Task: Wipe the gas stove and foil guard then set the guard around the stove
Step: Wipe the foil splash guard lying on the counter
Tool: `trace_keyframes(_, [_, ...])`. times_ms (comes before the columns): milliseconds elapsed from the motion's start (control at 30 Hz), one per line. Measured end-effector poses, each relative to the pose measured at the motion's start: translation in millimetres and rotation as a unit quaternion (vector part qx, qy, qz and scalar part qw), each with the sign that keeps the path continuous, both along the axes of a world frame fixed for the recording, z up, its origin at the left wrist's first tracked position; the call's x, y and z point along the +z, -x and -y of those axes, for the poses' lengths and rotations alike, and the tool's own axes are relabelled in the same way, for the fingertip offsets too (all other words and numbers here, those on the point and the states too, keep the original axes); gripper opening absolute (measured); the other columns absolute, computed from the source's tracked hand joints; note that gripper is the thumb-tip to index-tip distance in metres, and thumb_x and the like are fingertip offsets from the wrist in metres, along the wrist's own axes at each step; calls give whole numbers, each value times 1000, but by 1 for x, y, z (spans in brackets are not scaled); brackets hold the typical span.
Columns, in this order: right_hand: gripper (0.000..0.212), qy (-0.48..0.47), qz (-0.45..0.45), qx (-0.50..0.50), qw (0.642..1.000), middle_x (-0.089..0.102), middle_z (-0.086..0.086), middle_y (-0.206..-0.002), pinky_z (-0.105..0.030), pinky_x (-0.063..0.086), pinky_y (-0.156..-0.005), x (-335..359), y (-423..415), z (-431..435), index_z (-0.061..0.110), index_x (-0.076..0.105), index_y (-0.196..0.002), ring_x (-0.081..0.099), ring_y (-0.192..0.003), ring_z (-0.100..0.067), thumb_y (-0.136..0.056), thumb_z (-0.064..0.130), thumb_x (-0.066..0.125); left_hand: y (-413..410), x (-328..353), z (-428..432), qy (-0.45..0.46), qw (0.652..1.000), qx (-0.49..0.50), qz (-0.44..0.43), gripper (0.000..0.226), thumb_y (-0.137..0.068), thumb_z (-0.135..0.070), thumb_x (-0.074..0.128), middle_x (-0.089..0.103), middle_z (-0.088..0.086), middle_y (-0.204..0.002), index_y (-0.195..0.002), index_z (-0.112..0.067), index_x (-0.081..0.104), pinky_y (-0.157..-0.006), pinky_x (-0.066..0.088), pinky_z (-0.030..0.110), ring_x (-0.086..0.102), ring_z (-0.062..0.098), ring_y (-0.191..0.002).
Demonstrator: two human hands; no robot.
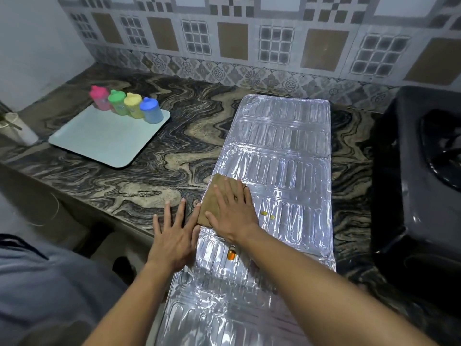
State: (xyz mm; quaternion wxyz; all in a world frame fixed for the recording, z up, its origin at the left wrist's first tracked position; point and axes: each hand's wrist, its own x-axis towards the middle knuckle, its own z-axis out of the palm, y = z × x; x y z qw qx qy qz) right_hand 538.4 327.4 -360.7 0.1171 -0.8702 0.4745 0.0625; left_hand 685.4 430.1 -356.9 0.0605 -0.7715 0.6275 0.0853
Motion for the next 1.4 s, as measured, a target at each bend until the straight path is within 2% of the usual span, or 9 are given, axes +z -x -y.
trace_keyframes(233, [72, 14, -28, 44, 999, -27, -9, -163, -51, -17, -118, -1, 13, 5, 21, -15, -158, -29, -147, -36, -101, 58, 8, 6, 9, 3, -25, 997, 1, 67, 58, -98, -51, 2, -26, 2, -159, -150, -38, -21, -107, -17, 68, -27, 38, -144])
trace_keyframes(467, [75, 12, -48, 56, 997, -30, -10, -161, -51, -17, -118, 2, 22, 6, 20, -17, -158, -32, -146, -35, -99, 60, 7, 17, 12, 14, -57, 996, -56, 38, 71, -99, -25, 24, -28, -9, -159, -151, -24, -24, -109, -11, 69, -32, 35, -141])
trace_keyframes(600, [76, 4, -55, 64, 996, -30, -9, -162, -51, -15, -119, 2, 34, 9, 23, -18, -157, -32, -147, -33, -98, 63, 7, 16, 11, 18, -80, 992, -62, 72, 72, -102, -26, 26, -25, -7, -159, -149, -19, -27, -106, -9, 74, -27, 37, -144])
trace_keyframes(733, [77, -18, -63, 62, 996, -37, -7, -158, -55, -13, -119, 7, 57, 6, 24, -23, -155, -39, -143, -30, -97, 65, 6, 26, 16, 17, -100, 987, -58, 108, 97, -97, -32, 51, -31, -2, -156, -146, -12, -31, -103, -6, 77, -27, 42, -142])
trace_keyframes(833, [78, -37, -67, 60, 995, -39, -7, -157, -58, -10, -118, 9, 79, 5, 25, -25, -154, -41, -141, -30, -97, 67, 7, 34, 21, 19, -109, 987, -46, 111, 88, -99, -32, 46, -25, 1, -160, -148, -11, -25, -104, -4, 78, -24, 42, -143])
trace_keyframes(933, [82, -51, -74, 53, 995, -36, -7, -159, -60, -12, -117, 15, 90, 4, 25, -23, -155, -40, -142, -31, -96, 68, 13, 41, 27, 26, -113, 985, -49, 118, 97, -95, -35, 57, -25, 9, -159, -149, -7, -20, -105, -1, 77, -22, 43, -143])
trace_keyframes(1100, [80, -20, 67, -16, 997, -3, -11, -168, -55, -13, -120, 27, 63, 0, 15, -2, -160, -10, -153, -33, -97, 59, 22, 41, 14, 41, -73, 995, -61, 38, 63, -106, -30, 19, -23, -4, -161, -146, -22, -28, -113, -3, 69, -30, 31, -137])
trace_keyframes(1233, [73, -8, 84, -66, 994, -15, -5, -167, -49, -15, -121, 6, 46, -2, 17, -8, -160, -19, -152, -26, -102, 56, 13, 41, 3, 41, -70, 996, -45, 10, 57, -103, -42, 7, -24, -14, -158, -152, -30, -20, -112, -8, 66, -20, 33, -147])
trace_keyframes(1400, [66, 26, 105, -81, 991, -14, -2, -168, -45, -17, -120, -11, 47, -6, 18, -6, -160, -19, -153, -20, -103, 48, 9, 40, 3, 44, -84, 996, -28, 7, 57, -102, -44, 5, -24, -17, -158, -150, -33, -22, -110, -11, 67, -21, 33, -147])
